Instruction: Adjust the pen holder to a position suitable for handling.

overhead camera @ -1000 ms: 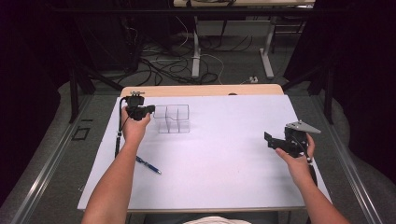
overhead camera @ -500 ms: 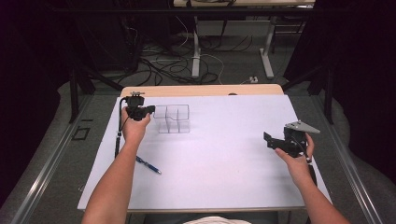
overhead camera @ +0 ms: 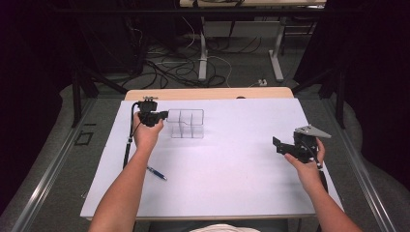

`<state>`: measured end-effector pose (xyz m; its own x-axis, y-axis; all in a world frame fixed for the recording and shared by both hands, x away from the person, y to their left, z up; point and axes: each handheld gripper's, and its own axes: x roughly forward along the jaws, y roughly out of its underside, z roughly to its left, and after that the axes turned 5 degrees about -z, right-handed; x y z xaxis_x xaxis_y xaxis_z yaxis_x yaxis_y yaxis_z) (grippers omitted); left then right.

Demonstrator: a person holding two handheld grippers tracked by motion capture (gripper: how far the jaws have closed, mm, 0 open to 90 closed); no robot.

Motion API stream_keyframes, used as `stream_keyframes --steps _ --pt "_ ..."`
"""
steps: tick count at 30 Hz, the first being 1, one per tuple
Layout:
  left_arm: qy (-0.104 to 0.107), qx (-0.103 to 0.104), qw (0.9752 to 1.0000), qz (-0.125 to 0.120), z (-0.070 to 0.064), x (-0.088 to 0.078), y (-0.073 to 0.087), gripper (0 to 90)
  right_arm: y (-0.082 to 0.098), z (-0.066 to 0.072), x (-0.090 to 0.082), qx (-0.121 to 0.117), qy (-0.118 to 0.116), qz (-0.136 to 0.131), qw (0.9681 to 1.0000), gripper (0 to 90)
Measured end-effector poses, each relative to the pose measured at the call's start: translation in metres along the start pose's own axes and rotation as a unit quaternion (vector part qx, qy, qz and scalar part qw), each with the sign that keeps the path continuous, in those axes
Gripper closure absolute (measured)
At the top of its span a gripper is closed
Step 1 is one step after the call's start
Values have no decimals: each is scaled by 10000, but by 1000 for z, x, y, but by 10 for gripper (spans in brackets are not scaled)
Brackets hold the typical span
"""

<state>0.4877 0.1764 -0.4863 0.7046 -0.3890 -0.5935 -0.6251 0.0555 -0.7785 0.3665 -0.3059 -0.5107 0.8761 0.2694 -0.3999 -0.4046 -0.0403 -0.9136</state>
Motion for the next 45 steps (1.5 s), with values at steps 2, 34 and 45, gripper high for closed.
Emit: stream_keyframes --steps 2,34,45 --pt "2 6 10000 1 -5 1 1 900 0 0 0 3 3 0 10000 130" --pt "441 -50 9990 51 -55 11 9 900 0 0 0 -5 0 31 10000 133" --pt "575 -28 9983 78 -61 14 9 900 1 0 1 -50 -33 42 10000 134"
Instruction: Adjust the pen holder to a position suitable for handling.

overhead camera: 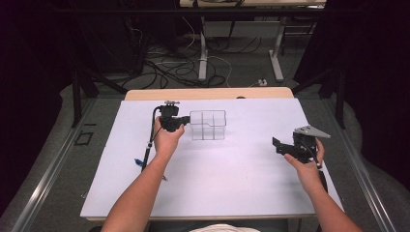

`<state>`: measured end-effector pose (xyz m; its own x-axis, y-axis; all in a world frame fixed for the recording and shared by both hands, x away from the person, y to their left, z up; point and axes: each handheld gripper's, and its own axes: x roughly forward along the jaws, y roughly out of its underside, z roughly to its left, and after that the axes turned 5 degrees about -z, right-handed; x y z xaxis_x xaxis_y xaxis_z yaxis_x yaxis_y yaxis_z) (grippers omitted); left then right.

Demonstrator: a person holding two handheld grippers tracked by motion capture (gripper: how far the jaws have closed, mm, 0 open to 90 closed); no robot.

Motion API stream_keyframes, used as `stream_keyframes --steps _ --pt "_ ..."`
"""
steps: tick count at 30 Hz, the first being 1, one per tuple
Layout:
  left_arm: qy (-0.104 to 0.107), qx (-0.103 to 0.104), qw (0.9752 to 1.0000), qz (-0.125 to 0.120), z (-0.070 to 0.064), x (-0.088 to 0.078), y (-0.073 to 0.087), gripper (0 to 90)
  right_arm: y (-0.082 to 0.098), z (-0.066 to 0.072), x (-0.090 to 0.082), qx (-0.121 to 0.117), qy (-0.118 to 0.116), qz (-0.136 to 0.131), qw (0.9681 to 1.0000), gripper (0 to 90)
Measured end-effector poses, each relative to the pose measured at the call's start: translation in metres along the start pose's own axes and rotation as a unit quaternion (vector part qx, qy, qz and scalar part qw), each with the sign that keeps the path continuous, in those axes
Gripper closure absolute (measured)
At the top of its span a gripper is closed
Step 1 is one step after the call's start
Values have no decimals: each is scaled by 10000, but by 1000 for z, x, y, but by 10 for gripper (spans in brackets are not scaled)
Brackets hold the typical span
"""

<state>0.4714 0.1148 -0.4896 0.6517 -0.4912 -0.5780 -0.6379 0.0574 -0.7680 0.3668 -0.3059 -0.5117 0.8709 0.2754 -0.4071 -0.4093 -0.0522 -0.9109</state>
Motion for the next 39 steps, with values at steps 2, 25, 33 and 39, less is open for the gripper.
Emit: stream_keyframes --steps 2,25,33,39 --pt "-4 -3 10000 -35 0 1 0 900 0 0 0 -10 3 1 10000 134" --pt "83 89 9998 -180 6 -25 -2 819 0 -1 -3 -8 39 -41 10000 137" --pt "173 106 9995 -231 10 -39 4 722 0 1 -3 71 74 -95 9999 139" --pt "220 123 9993 -273 15 -55 8 632 0 1 -3 60 17 -59 10000 139"
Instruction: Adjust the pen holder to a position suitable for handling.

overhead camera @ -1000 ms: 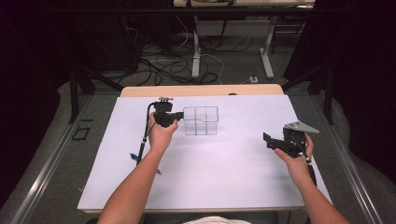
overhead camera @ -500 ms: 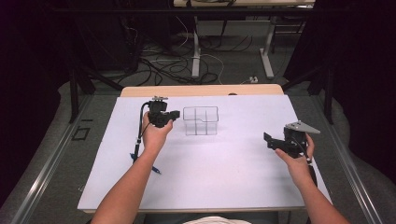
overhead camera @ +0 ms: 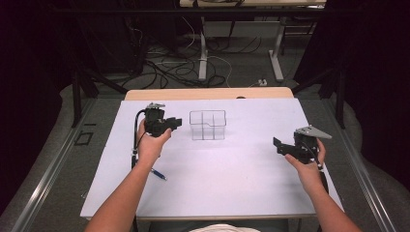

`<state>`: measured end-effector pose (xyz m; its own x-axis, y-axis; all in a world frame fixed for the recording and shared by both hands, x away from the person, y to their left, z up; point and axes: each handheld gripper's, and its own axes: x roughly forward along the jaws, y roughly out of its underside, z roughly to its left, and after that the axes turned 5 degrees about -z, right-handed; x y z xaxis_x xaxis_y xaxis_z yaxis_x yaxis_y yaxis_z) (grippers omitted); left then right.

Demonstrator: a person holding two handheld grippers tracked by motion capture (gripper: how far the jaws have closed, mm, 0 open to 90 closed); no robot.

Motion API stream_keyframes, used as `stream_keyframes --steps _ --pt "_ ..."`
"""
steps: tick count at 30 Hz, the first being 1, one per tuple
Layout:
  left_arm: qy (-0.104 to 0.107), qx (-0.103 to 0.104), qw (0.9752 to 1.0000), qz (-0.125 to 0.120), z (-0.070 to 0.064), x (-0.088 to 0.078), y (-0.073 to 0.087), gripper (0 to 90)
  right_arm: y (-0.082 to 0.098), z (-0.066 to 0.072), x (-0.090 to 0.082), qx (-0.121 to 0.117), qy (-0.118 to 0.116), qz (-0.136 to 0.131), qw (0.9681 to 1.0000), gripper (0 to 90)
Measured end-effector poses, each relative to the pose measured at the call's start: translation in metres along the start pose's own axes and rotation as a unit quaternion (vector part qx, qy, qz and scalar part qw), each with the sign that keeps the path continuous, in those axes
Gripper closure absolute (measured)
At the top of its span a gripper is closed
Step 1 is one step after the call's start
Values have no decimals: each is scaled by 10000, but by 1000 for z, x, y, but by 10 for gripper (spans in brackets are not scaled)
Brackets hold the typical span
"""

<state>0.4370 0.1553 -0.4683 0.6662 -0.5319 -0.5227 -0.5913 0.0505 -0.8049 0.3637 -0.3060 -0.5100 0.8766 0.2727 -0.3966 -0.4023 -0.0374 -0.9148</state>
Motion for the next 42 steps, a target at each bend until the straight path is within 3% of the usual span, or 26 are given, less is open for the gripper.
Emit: stream_keyframes --steps 7,15,22,30,36,39,42 --pt "-43 -13 9996 -289 2 -15 6 505 0 1 0 -57 0 20 10000 139" --pt "-146 181 9979 -609 6 -34 14 370 0 2 0 -42 -56 3 10000 139" --pt "-498 368 9946 -834 12 -49 28 320 0 5 -1 -39 -105 1 9999 139" --pt "-389 179 9961 -777 21 -61 42 306 0 8 -2 -111 -119 -11 9999 139" --pt "-570 265 9951 -758 27 -68 51 154 0 13 -2 -212 -200 98 9995 139" --pt "-630 231 9955 -666 32 -71 53 148 0 16 -1 -223 -213 101 9995 139" --pt "-646 182 9957 -635 38 -73 53 68 -1 20 -1 -180 -349 118 9992 139"
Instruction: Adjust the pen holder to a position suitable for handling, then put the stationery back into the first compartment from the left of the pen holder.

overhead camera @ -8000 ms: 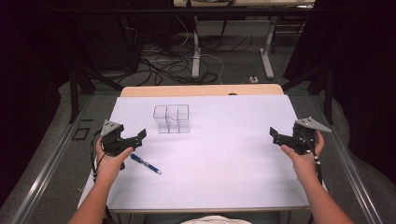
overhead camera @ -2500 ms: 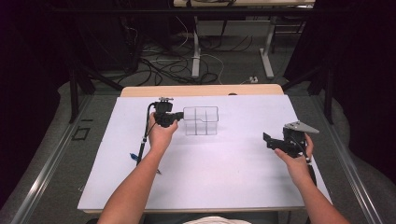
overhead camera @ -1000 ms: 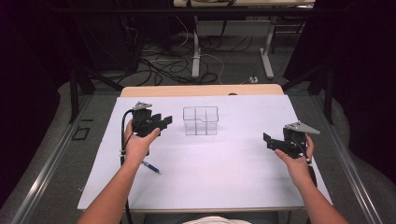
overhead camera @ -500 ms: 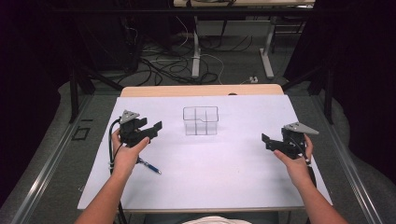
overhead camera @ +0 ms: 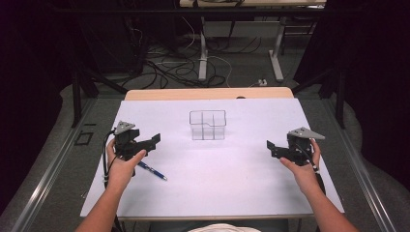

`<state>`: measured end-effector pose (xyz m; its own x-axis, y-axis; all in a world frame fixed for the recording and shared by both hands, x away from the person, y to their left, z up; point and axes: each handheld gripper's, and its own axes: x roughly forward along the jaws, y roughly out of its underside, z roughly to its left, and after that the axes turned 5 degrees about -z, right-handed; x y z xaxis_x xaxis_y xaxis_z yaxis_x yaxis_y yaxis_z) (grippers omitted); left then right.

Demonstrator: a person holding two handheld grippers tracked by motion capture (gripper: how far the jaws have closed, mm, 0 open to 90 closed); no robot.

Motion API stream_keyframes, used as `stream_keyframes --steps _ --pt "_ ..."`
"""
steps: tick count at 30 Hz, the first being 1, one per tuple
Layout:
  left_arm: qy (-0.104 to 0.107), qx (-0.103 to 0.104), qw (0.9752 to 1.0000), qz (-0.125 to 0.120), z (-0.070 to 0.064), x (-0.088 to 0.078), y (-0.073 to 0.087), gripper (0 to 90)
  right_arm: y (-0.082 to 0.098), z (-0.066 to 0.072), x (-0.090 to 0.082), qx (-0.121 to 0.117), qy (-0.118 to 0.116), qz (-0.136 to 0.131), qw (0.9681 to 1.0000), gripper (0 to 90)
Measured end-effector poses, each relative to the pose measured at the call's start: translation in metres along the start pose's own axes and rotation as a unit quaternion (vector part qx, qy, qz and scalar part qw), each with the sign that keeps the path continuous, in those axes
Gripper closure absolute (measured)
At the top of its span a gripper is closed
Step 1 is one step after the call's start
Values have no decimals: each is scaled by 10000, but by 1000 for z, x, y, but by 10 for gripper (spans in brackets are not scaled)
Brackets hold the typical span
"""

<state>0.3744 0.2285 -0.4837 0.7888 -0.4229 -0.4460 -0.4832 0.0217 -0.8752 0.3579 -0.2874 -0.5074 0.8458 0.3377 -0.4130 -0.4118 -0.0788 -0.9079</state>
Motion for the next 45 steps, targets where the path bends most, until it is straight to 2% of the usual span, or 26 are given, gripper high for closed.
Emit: stream_keyframes --steps 1,4,7,9,10,14,21,24,29,31,37,39,41,42,45 --pt "-7 -4 10000 11 2 0 0 38 -1 3 0 52 -60 -4 10000 138" --pt "-25 -49 10000 19 7 -1 -1 19 -2 7 0 67 -114 16 9999 139" --pt "-21 -124 9999 -12 12 -2 -2 2 -4 14 0 -34 -157 -19 9999 139" --pt "48 -146 9999 -37 14 -5 -4 2 -4 16 1 -19 -201 -45 9998 139" --pt "69 -142 9998 -91 14 -6 -4 2 -3 18 2 -8 -292 -29 9996 139" --pt "78 -27 9999 -114 14 -11 -7 2 -1 23 4 -57 -387 45 9992 139" --pt "-27 -21 9999 -123 17 -14 -7 2 0 29 6 -135 -386 129 9991 136" --pt "-12 -89 9999 -131 18 -14 -7 3 0 30 7 -111 -428 124 9989 133" --pt "-16 -81 9998 -157 19 -13 -6 4 -1 35 10 -94 -450 128 9989 96" --pt "-28 -105 9998 -164 19 -12 -6 7 -2 37 10 -156 -486 102 9986 96" --pt "-92 -141 9996 -209 20 -13 -6 15 -7 52 12 -191 -674 115 9975 97" --pt "-113 -151 9995 -238 21 -13 -6 15 -10 62 13 -193 -806 101 9965 97" --pt "-99 -155 9996 -230 21 -13 -6 15 -10 65 14 -226 -817 109 9963 97" --pt "-88 -191 9995 -238 22 -13 -6 15 -12 73 17 -258 -952 146 9950 97" --pt "-109 -187 9994 -273 22 -14 -6 16 -13 88 24 -446 -1072 221 9930 100"
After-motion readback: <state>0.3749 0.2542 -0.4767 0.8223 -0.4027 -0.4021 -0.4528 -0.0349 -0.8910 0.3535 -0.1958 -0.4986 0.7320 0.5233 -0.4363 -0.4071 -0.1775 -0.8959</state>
